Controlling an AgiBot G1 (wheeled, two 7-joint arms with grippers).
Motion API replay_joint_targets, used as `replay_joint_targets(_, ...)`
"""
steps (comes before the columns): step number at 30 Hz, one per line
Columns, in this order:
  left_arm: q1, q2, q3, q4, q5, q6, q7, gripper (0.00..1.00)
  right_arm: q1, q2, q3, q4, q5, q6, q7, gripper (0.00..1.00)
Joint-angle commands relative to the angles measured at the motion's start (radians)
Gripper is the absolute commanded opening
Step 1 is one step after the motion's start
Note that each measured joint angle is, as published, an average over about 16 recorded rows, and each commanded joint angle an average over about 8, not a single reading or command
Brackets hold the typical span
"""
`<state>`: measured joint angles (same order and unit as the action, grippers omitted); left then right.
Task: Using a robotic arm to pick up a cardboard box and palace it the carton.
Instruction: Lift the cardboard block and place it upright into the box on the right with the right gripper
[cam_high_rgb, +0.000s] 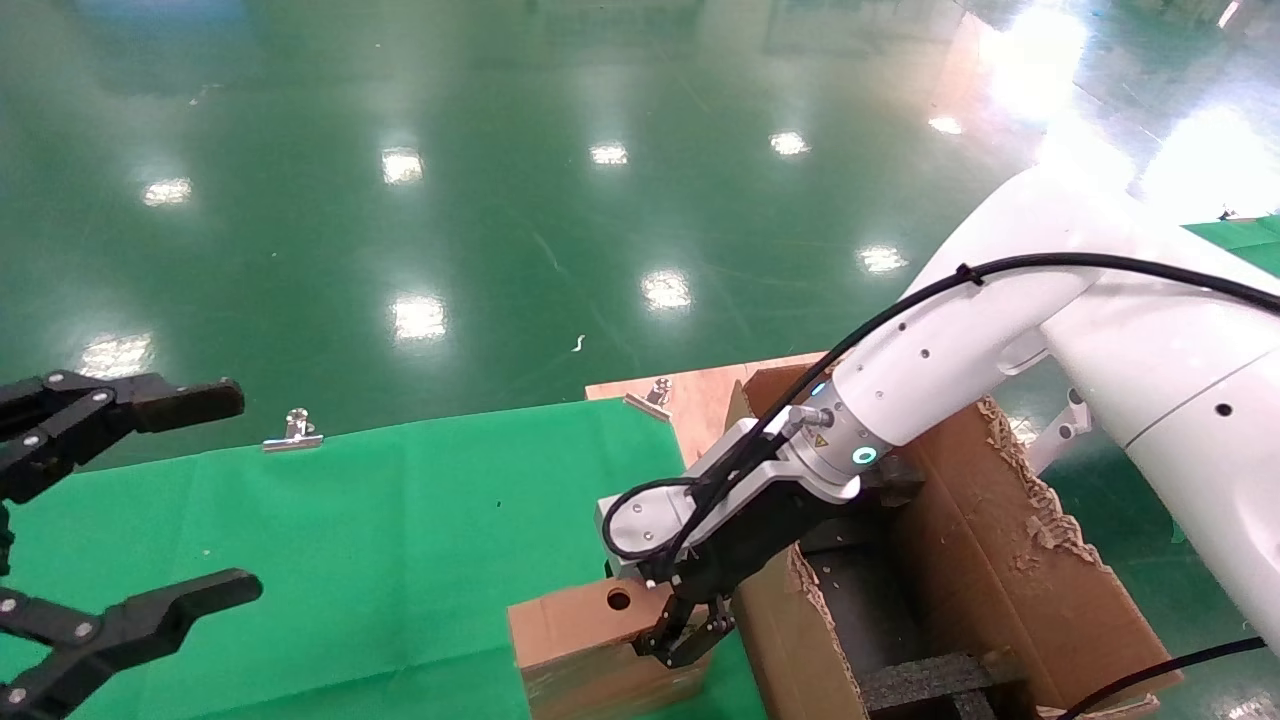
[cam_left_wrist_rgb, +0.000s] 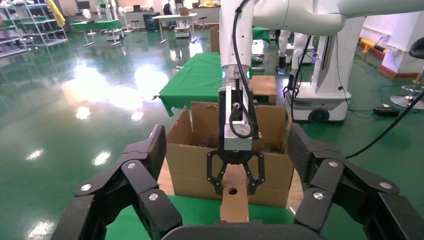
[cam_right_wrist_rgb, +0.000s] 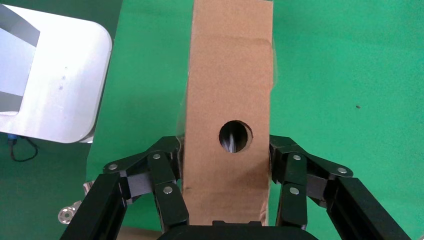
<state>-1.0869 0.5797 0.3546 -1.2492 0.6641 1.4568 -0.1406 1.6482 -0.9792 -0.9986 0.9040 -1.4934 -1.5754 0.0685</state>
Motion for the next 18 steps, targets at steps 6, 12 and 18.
replay_joint_targets(6, 0.000, 0.000, 0.000, 0.000, 0.000, 0.000, 0.000, 1.00, 0.024, 0.013, 0.008, -0.008, 0.018, 0.012, 0.012, 0.00)
replay_joint_targets(12, 0.000, 0.000, 0.000, 0.000, 0.000, 0.000, 0.000, 1.00, 0.134, 0.040, 0.032, -0.046, 0.053, 0.004, 0.020, 0.00)
replay_joint_targets(18, 0.000, 0.000, 0.000, 0.000, 0.000, 0.000, 0.000, 1.00, 0.292, 0.063, 0.017, -0.104, 0.087, -0.014, 0.002, 0.00)
